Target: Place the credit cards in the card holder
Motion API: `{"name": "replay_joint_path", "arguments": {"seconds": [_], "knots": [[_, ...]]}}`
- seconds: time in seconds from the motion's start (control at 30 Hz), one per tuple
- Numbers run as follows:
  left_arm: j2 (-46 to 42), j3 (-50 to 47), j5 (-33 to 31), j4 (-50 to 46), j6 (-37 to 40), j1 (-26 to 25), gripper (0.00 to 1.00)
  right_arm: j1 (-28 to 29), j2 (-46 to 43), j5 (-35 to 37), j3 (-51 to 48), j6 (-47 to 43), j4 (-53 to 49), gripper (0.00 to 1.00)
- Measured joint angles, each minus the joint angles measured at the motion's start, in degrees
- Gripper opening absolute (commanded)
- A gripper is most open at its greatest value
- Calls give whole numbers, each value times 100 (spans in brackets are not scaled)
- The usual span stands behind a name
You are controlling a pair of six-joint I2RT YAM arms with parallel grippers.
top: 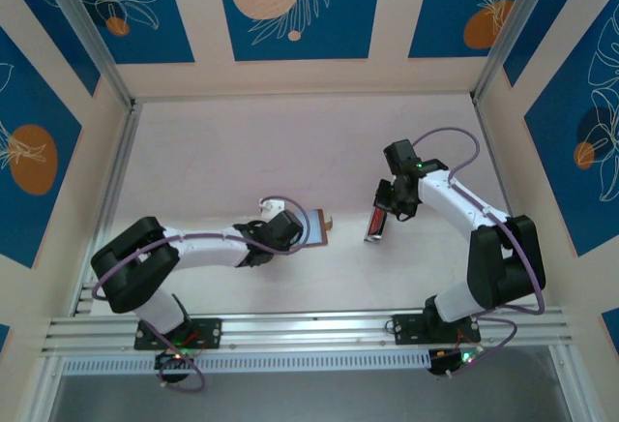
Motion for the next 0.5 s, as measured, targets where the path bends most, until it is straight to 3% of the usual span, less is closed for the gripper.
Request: {"name": "replay_joint_path", "arguments": {"seconds": [0.5], "knots": [[4,2,0,2,0,0,9,0,151,105,-7,0,-17,9]]}}
